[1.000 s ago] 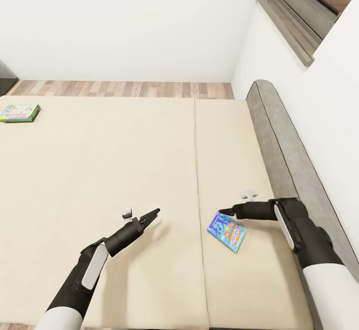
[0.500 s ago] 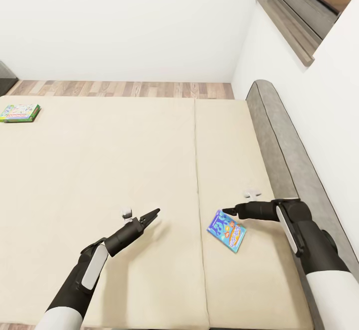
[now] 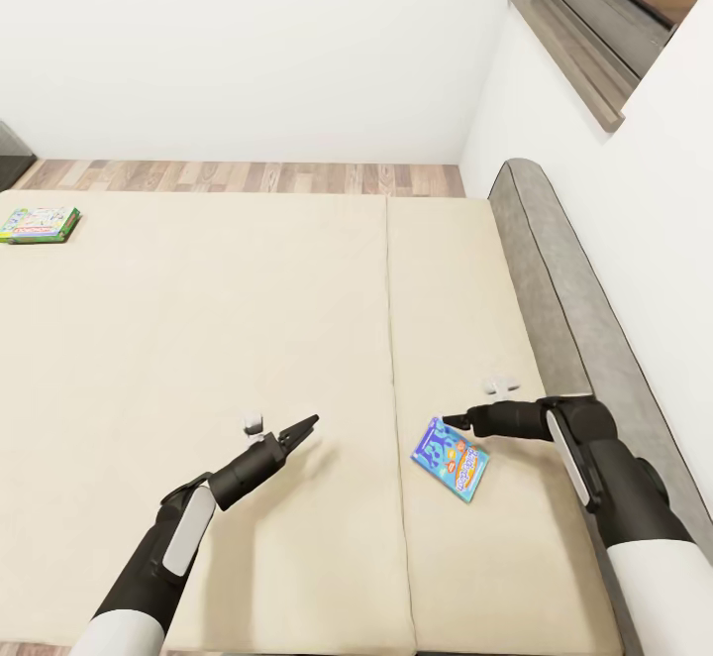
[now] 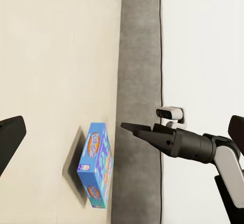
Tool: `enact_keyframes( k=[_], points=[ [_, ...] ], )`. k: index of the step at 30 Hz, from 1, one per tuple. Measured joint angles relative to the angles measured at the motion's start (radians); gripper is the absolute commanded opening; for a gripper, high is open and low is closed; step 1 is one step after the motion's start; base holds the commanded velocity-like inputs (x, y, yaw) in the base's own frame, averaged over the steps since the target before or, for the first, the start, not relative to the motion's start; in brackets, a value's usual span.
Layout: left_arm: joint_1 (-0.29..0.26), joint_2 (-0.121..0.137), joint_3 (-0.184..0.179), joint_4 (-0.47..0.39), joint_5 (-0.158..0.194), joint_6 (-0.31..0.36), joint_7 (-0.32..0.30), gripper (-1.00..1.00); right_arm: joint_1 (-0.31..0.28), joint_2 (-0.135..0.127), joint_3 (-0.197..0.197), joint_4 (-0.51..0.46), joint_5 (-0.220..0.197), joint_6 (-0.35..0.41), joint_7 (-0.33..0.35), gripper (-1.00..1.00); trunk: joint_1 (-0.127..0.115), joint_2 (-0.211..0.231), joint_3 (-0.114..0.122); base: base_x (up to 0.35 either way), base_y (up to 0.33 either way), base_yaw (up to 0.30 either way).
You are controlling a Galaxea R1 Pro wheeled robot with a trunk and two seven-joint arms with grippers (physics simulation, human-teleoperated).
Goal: Put all the toys in the child's room - the three board games (two on the bed and one on the table), the two jigsaw puzzles on the table, and the tennis ball on the table - inside the toy box on the table in the child's room.
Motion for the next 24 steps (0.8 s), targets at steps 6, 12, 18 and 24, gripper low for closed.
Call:
enact_keyframes(
  k=[6, 12, 18, 24],
  points=[
    [0.0, -0.001, -0.001, 0.001, -0.004, 0.0, 0.001, 1.0, 0.0, 0.001, 0.003, 0.004, 0.001, 0.001, -0.003, 1.0, 0.0, 0.0, 0.0, 0.0, 0.0, 0.0],
    [0.0, -0.002, -0.001, 0.0, -0.006, 0.0, 0.001, 1.0, -0.001, 0.004, 0.006, 0.017, 0.015, 0.002, -0.008, 1.0, 0.0, 0.0, 0.0, 0.0, 0.0, 0.0],
    [0.0, -0.003, -0.001, 0.0, -0.008, 0.0, 0.001, 1.0, -0.009, 0.007, 0.007, 0.07, 0.047, 0.003, -0.017, 1.0, 0.0, 0.0, 0.0, 0.0, 0.0, 0.0],
    [0.0, -0.003, -0.001, 0.0, -0.008, -0.001, 0.002, 1.0, -0.017, 0.009, 0.01, 0.107, 0.069, 0.004, -0.019, 1.0, 0.0, 0.0, 0.0, 0.0, 0.0, 0.0]
  ],
)
